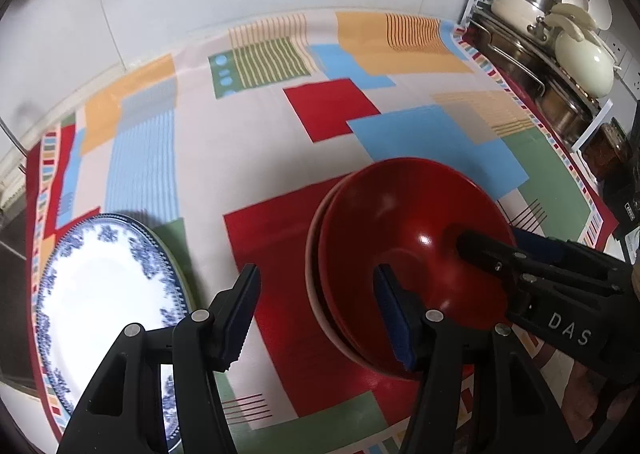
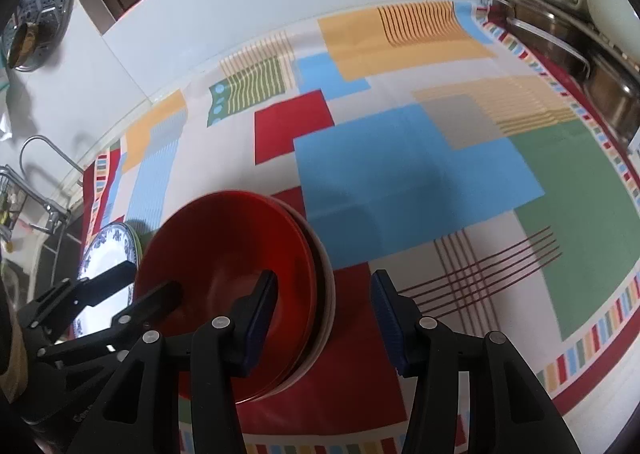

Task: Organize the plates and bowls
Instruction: 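Close both grippers on the rims of the nested bowl stack, then lift and carry the bowl stack with both grippers over the blue-patterned plates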

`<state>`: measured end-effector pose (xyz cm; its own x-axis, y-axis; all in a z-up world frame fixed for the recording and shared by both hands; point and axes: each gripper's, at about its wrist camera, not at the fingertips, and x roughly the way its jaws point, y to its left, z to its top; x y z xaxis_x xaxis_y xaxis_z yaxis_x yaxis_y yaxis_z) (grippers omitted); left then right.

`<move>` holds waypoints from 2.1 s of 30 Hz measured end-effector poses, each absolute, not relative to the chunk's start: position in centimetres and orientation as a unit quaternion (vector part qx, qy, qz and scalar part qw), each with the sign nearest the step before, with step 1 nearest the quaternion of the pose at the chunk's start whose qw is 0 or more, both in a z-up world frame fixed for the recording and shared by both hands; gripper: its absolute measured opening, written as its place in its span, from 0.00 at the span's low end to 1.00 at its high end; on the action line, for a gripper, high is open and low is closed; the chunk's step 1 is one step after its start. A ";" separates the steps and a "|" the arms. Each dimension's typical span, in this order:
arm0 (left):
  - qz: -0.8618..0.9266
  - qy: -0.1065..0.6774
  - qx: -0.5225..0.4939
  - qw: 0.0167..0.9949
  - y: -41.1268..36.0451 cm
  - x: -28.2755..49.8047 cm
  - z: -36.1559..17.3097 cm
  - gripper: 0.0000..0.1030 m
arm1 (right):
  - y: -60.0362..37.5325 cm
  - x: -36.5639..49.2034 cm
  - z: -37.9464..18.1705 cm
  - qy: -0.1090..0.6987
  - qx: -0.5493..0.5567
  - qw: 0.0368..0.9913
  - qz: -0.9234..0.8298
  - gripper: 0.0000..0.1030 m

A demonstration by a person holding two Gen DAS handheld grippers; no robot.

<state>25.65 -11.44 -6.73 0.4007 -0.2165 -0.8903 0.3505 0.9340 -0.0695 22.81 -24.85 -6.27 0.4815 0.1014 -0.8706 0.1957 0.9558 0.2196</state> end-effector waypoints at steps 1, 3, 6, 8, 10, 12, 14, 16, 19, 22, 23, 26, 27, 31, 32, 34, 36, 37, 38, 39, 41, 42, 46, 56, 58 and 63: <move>-0.170 0.524 0.063 0.832 -11.5 25.8 -7.0 0.55 | -24.9 22.8 -6.5 0.511 0.150 0.846 -0.026 0.48; -0.171 0.532 0.062 0.827 -11.6 26.0 -7.5 0.54 | -24.9 22.9 -7.0 0.517 0.155 0.842 -0.026 0.48; -0.174 0.543 0.055 0.820 -11.8 26.3 -8.2 0.50 | -24.7 23.0 -7.5 0.523 0.156 0.838 -0.024 0.48; -0.177 0.549 0.052 0.815 -12.0 26.4 -8.6 0.47 | -24.6 23.1 -7.8 0.525 0.159 0.836 -0.023 0.47; -0.179 0.555 0.051 0.811 -12.1 26.5 -8.9 0.42 | -24.6 23.1 -8.0 0.528 0.161 0.834 -0.023 0.47; -0.182 0.559 0.047 0.807 -12.2 26.6 -9.1 0.39 | -24.5 23.2 -8.2 0.530 0.161 0.832 -0.022 0.43; -0.185 0.564 0.041 0.804 -12.3 26.7 -9.3 0.36 | -24.4 23.3 -8.4 0.533 0.163 0.830 -0.020 0.40; -0.186 0.565 0.040 0.803 -12.5 26.8 -9.3 0.35 | -24.4 23.3 -8.6 0.536 0.166 0.827 -0.019 0.37; -0.185 0.566 0.038 0.803 -12.5 27.0 -9.3 0.34 | -24.2 23.4 -8.8 0.541 0.170 0.823 -0.015 0.34; -0.184 0.566 0.036 0.803 -12.4 27.0 -9.3 0.33 | -24.1 23.5 -9.0 0.546 0.173 0.820 -0.016 0.32; -0.184 0.566 0.036 0.803 -12.4 27.0 -9.3 0.33 | -24.1 23.5 -9.1 0.547 0.174 0.819 -0.015 0.31; -0.182 0.565 0.035 0.804 -12.4 27.0 -9.3 0.33 | -23.7 23.6 -9.1 0.550 0.168 0.818 -0.015 0.31; -0.182 0.565 0.035 0.804 -12.4 27.0 -9.3 0.33 | -23.6 23.6 -9.0 0.550 0.165 0.819 -0.016 0.31; -0.181 0.568 0.026 0.802 -12.1 27.2 -9.3 0.32 | -23.6 23.6 -9.0 0.552 0.166 0.817 -0.019 0.31; -0.181 0.570 0.022 0.801 -12.0 27.2 -9.3 0.31 | -23.6 23.6 -9.0 0.553 0.167 0.816 -0.020 0.31; -0.181 0.573 0.017 0.799 -11.9 27.3 -9.3 0.31 | -23.6 23.7 -8.9 0.556 0.167 0.814 -0.022 0.31; -0.180 0.573 0.014 0.799 -11.8 27.2 -9.2 0.31 | -23.6 23.7 -8.8 0.558 0.169 0.812 -0.024 0.30; -0.180 0.573 0.013 0.799 -11.8 27.1 -9.2 0.31 | -23.6 23.7 -8.8 0.559 0.169 0.811 -0.025 0.30; -0.179 0.573 0.013 0.800 -11.7 27.1 -9.2 0.31 | -23.6 23.7 -8.8 0.559 0.168 0.811 -0.025 0.30; -0.179 0.572 0.012 0.800 -11.6 27.0 -9.1 0.31 | -23.5 23.7 -8.7 0.560 0.167 0.811 -0.024 0.30; -0.179 0.570 0.010 0.802 -11.4 26.8 -8.8 0.31 | -23.5 23.7 -8.7 0.561 0.169 0.810 -0.024 0.30; -0.178 0.568 0.009 0.803 -11.3 26.7 -8.6 0.31 | -23.4 23.7 -8.6 0.562 0.169 0.809 -0.024 0.30; -0.173 0.561 -0.002 0.809 -10.3 26.4 -7.8 0.31 | -22.9 23.7 -7.8 0.561 0.165 0.811 -0.021 0.30; -0.143 0.527 -0.029 0.838 -5.7 25.5 -4.5 0.31 | -19.2 24.0 -4.6 0.539 0.136 0.831 0.012 0.30; -0.136 0.522 -0.035 0.841 -4.5 25.4 -4.0 0.30 | -18.2 24.1 -4.0 0.534 0.129 0.835 0.020 0.30; -0.115 0.516 -0.052 0.847 -1.6 24.9 -3.6 0.30 | -15.3 24.4 -3.0 0.525 0.115 0.842 0.043 0.30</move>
